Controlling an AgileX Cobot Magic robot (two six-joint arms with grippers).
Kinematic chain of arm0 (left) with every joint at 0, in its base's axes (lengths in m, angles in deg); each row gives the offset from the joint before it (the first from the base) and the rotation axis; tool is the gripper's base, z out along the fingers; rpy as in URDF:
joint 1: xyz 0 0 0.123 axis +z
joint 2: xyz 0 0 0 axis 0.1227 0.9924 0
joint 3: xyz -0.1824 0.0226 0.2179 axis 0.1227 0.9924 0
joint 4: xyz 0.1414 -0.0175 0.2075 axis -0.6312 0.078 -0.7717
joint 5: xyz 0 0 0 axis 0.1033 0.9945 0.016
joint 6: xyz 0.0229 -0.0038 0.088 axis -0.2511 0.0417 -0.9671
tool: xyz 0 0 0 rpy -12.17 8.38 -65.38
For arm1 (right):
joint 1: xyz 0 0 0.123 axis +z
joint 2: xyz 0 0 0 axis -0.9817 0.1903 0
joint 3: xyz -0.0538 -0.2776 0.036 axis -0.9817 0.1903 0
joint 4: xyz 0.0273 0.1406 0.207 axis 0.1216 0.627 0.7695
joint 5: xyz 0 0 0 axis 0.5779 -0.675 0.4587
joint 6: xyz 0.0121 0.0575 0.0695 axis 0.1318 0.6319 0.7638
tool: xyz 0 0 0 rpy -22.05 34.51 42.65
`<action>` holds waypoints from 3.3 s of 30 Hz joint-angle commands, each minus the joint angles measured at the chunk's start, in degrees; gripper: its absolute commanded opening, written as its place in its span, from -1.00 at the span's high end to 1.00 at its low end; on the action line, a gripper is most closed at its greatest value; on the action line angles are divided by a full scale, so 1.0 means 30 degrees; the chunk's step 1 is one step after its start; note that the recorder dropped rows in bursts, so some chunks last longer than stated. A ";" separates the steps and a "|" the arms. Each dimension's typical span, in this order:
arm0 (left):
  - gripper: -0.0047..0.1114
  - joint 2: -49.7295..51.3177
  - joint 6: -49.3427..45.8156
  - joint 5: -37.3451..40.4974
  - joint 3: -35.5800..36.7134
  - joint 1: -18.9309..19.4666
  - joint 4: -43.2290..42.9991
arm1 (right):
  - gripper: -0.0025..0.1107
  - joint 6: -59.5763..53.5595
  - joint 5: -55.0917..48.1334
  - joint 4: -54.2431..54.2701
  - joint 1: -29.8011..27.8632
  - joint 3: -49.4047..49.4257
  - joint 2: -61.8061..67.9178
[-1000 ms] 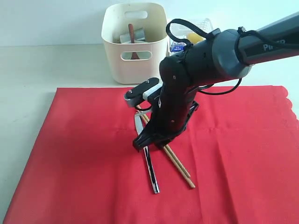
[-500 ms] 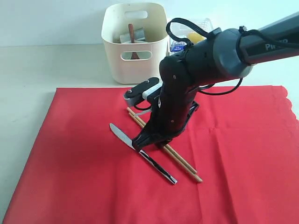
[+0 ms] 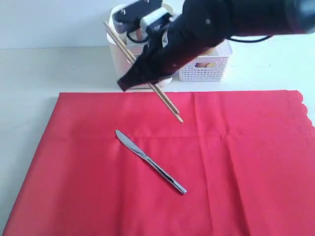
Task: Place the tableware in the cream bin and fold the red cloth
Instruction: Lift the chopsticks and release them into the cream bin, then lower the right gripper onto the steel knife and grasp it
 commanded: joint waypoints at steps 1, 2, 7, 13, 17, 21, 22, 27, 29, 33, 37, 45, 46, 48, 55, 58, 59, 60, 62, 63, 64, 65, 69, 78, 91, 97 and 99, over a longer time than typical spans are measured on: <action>0.89 -0.0121 0.0132 -0.0083 -0.0022 0.0045 -0.0048 | 0.96 0.0000 0.1679 -0.0245 -0.0729 -0.2153 -0.0160; 0.89 -0.0121 0.0132 -0.0083 -0.0022 0.0045 -0.0048 | 0.96 0.0000 0.2074 -0.0245 -0.0987 -0.2446 -0.0160; 0.89 -0.0121 0.0132 -0.0083 -0.0022 0.0045 -0.0048 | 0.96 0.0000 0.4141 -0.0167 -0.2692 -0.4622 0.0036; 0.89 -0.0121 0.0132 -0.0083 -0.0022 0.0045 -0.0048 | 0.96 0.0000 0.4334 -0.0015 -0.3142 -0.5725 0.1573; 0.89 -0.0121 0.0132 -0.0083 -0.0022 0.0045 -0.0048 | 0.96 0.0000 0.5063 -0.0015 -0.3142 -0.5725 0.2191; 0.89 -0.0121 0.0132 -0.0083 -0.0022 0.0045 -0.0048 | 0.96 0.0000 0.5995 0.0139 -0.3142 -0.5725 0.2632; 0.89 -0.0121 0.0132 -0.0083 -0.0022 0.0045 -0.0048 | 0.96 0.0000 0.6201 0.0139 -0.3142 -0.5725 0.2713; 0.89 -0.0121 0.0132 -0.0083 -0.0022 0.0045 -0.0048 | 0.96 0.0000 0.7957 0.0139 -0.3142 -0.5725 0.3341; 0.89 -0.0121 0.0132 -0.0083 -0.0022 0.0045 -0.0048 | 0.96 0.0000 0.8691 0.0139 -0.3142 -0.5725 0.3554; 0.89 -0.0121 0.0132 -0.0083 -0.0022 0.0045 -0.0048 | 0.96 0.0000 0.9286 0.0139 -0.3142 -0.5725 0.3986; 0.89 -0.0121 0.0132 -0.0083 -0.0022 0.0045 -0.0048 | 0.96 0.0000 1.0352 0.0139 -0.3142 -0.5725 0.4303; 0.89 -0.0121 0.0132 -0.0083 -0.0022 0.0045 -0.0048 | 0.96 0.0579 1.1030 0.0139 -0.3142 -0.5725 0.4498; 0.89 -0.0121 0.0132 -0.0083 -0.0022 0.0045 -0.0048 | 0.96 0.0573 1.1160 0.0139 -0.3142 -0.5725 0.4498; 0.89 -0.0121 0.0132 -0.0083 -0.0022 0.0045 -0.0048 | 0.96 0.0573 1.1511 0.0139 -0.3142 -0.5725 0.4498; 0.89 -0.0121 0.0132 -0.0083 -0.0022 0.0045 -0.0048 | 0.96 0.0387 1.3755 0.0139 -0.3142 -0.5725 0.4960; 0.89 -0.0121 0.0132 -0.0083 -0.0022 0.0045 -0.0048 | 0.96 0.0349 1.4017 0.0139 -0.3142 -0.5725 0.5595; 0.89 -0.0121 0.0132 -0.0083 -0.0022 0.0045 -0.0048 | 0.95 0.0000 1.3907 0.0139 -0.3142 -0.5725 0.5754; 0.89 -0.0121 0.0132 -0.0083 -0.0022 0.0045 -0.0048 | 0.92 -0.0219 1.3912 0.0139 -0.3142 -0.5725 0.5804; 0.89 -0.0121 0.0132 -0.0083 -0.0022 0.0045 -0.0048 | 0.79 -0.0721 1.3869 0.0620 -0.3142 -0.5725 0.5891; 0.89 -0.0121 0.0132 -0.0083 -0.0022 0.0045 -0.0048 | 0.72 -0.1076 1.3918 0.1116 -0.3142 -0.5725 0.5891; 0.89 -0.0121 0.0132 -0.0083 -0.0022 0.0045 -0.0048 | 0.61 -0.1749 1.3991 0.1836 -0.3142 -0.5725 0.5891; 0.89 -0.0121 0.0132 -0.0083 -0.0022 0.0045 -0.0048 | 0.52 -0.2202 1.3991 0.2478 -0.3142 -0.5725 0.5891; 0.89 -0.0121 0.0132 -0.0083 -0.0022 0.0045 -0.0048 | 0.14 -0.3858 1.3949 0.5126 -0.3142 -0.5725 0.5891; 0.89 -0.0121 0.0132 -0.0083 -0.0022 0.0045 -0.0048 | 0.00 -0.3822 0.8925 0.5891 -0.3142 -0.5725 0.3344; 0.89 -0.0121 0.0132 -0.0083 -0.0022 0.0045 -0.0048 | 0.00 -0.3857 -0.4447 0.4290 -0.3100 -0.5725 0.0012; 0.89 -0.0121 0.0132 -0.0083 -0.0022 0.0045 -0.0048 | 0.00 -0.6254 -0.7678 0.7006 -0.3101 -0.4586 0.0121; 0.89 -0.0121 0.0132 -0.0083 -0.0022 0.0045 -0.0048 | 0.00 -0.7062 -0.7719 0.8289 -0.3101 -0.3830 0.0121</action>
